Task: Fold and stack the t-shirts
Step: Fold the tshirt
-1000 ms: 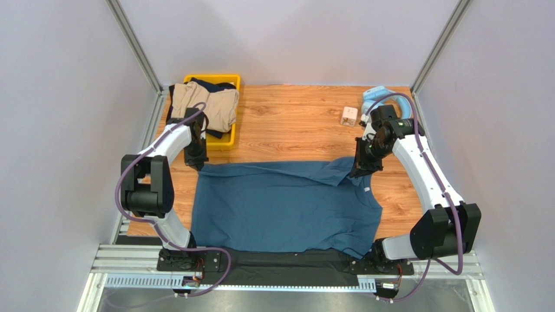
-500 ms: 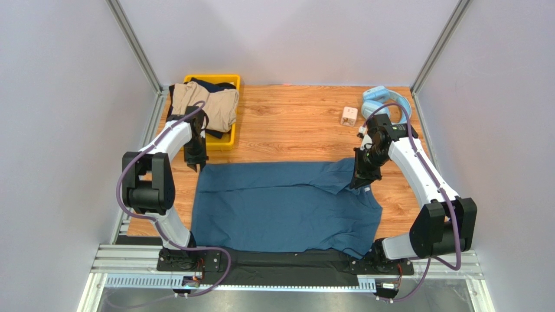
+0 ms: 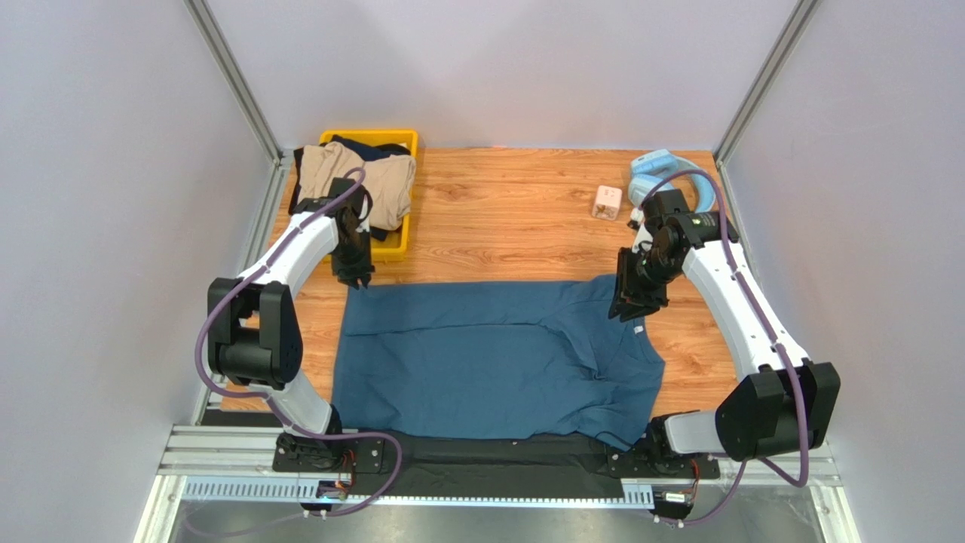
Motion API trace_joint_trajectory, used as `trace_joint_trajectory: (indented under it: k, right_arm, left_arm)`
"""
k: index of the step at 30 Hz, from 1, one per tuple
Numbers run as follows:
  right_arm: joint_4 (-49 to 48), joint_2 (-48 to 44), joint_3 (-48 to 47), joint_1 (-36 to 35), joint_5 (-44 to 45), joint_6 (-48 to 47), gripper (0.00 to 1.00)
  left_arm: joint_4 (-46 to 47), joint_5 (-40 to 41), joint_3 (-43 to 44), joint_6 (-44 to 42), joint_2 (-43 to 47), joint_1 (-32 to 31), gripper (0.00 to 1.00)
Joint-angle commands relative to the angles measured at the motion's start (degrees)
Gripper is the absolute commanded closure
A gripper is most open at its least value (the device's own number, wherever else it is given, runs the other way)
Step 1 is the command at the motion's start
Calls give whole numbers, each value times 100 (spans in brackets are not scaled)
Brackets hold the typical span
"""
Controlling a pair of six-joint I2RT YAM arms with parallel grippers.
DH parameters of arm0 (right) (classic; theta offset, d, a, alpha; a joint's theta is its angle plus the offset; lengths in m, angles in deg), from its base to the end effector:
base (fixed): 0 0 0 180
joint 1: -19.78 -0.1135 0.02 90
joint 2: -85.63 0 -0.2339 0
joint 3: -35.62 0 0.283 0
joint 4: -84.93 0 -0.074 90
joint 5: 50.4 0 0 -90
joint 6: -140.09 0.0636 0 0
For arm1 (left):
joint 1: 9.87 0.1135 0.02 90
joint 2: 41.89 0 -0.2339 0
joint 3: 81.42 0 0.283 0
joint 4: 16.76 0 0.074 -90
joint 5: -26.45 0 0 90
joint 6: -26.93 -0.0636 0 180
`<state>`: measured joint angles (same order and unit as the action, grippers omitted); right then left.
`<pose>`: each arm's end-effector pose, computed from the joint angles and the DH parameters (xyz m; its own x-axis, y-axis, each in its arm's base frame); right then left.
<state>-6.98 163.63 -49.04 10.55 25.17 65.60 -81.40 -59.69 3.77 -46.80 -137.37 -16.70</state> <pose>0.2666 0.0594 0.2410 -0.9918 0.1012 -0.0777 0.0760 0.9578 0.2773 0.3545 -0.0381 0.1631 -0.9487 -0.1679 -0.2678 -0.1714 0.9851 -0.0104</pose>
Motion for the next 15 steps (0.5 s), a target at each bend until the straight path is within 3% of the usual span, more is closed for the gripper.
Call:
trace_joint_trajectory:
  k: [1, 6, 15]
  right_arm:
    - [-149, 31, -457, -17, 275, 67, 71]
    - [-772, 549, -211, -26, 177, 75, 70]
    - [-1327, 2078, -395, -26, 1320, -31, 74]
  left_arm:
    - [178, -288, 158, 95, 56, -283, 72]
    - [239, -351, 211, 43, -40, -556, 72]
    - [353, -342, 115, -115, -313, -635, 73]
